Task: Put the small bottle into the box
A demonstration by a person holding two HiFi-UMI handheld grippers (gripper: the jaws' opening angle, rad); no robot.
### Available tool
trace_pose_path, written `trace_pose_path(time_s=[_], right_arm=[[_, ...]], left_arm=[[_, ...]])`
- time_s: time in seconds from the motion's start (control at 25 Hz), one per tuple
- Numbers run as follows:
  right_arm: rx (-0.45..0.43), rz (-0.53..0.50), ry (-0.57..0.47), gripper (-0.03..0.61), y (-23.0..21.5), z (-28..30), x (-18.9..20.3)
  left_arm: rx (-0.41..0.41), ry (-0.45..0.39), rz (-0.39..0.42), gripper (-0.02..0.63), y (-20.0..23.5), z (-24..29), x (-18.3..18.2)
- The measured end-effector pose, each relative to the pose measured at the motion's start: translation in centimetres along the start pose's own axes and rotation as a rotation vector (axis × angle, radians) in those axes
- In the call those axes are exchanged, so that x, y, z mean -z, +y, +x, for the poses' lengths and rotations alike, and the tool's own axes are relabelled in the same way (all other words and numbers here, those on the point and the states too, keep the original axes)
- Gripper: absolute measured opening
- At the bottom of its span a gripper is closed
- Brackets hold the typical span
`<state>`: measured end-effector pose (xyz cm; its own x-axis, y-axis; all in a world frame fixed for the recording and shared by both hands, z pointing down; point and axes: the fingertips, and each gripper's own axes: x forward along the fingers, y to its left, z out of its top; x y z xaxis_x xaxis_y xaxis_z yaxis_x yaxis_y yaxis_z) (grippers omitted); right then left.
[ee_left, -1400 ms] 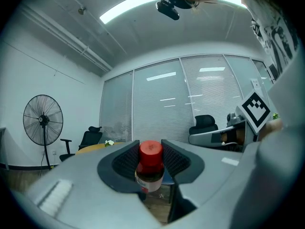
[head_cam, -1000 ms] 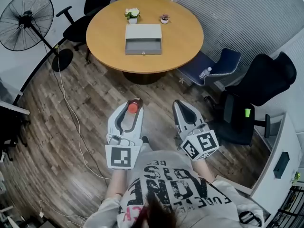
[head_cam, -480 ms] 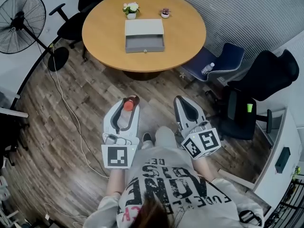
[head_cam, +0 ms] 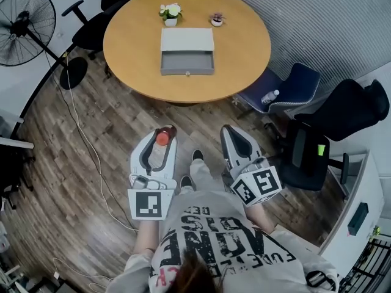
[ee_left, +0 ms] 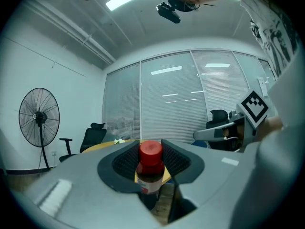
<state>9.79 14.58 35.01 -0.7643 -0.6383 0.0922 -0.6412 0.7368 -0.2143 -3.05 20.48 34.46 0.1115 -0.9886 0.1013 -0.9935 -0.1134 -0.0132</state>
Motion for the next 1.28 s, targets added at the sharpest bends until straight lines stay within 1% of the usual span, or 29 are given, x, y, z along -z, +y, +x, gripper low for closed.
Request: trace_pose_path(time_s=[0.4, 0.56, 0.76, 0.88, 0.92, 1.04, 1.12, 1.28], right_arm=[[-0.028, 0.001, 0.010, 0.015, -7.3, 6.7, -2.0], [-0.063, -0.003, 0.018, 0.015, -9.2, 8.7, -2.6], [-0.086, -0.008, 0.029, 0.015, -10.7, 10.1, -2.7], [-0.086, -0.005, 0.024, 0.015, -11.6, 10.2, -2.9], [-0.087, -0.005, 0.023, 0.015, -11.8, 10.1, -3.0], [-0.084, -0.003, 0.021, 0.015, -12.5, 10.0, -3.3], [-0.075, 0.005, 0.016, 0.015, -13.0, 10.1, -3.3], [-0.067, 0.013, 0.014, 0.015, -13.5, 10.7, -3.3]], left_arm=[[-0.057, -0.012, 0.020, 0.150, 1.8, 8.8, -1.4], [-0.074, -0.021, 0.020, 0.150, 1.7, 11.3, -1.7], [-0.103, -0.017, 0.022, 0.150, 2.1, 13.3, -1.8], [-0.113, -0.062, 0.014, 0.150, 2.5, 13.9, -2.3], [-0.121, -0.062, 0.011, 0.150, 2.7, 14.0, -2.3], [-0.140, -0.023, 0.002, 0.150, 2.9, 14.2, -2.1], [-0.143, -0.019, 0.014, 0.150, 3.2, 14.4, -2.2], [-0.139, -0.044, 0.043, 0.150, 3.9, 15.2, -2.6]])
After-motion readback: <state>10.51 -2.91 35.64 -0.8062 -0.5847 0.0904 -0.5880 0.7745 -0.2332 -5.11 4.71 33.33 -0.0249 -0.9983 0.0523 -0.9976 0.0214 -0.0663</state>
